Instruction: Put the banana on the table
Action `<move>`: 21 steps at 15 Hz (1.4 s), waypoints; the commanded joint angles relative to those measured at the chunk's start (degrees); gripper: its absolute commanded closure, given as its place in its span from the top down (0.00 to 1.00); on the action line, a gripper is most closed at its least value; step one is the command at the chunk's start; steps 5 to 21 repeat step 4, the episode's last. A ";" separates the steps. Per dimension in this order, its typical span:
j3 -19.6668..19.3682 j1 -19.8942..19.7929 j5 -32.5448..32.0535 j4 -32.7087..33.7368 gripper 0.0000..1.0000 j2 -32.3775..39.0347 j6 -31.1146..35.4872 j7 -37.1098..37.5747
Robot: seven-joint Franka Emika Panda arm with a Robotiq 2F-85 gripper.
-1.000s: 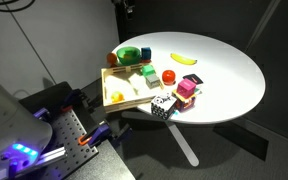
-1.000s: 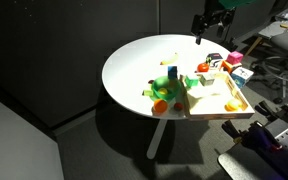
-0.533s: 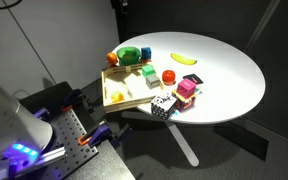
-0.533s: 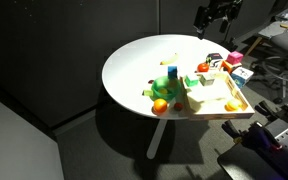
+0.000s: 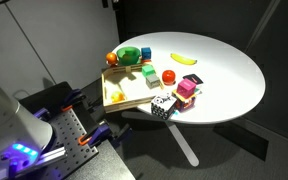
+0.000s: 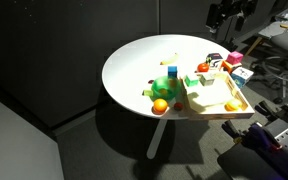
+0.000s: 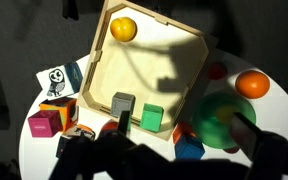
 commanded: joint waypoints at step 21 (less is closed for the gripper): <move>1.69 -1.70 0.42 0.08 1.00 -0.56 -2.06 -1.20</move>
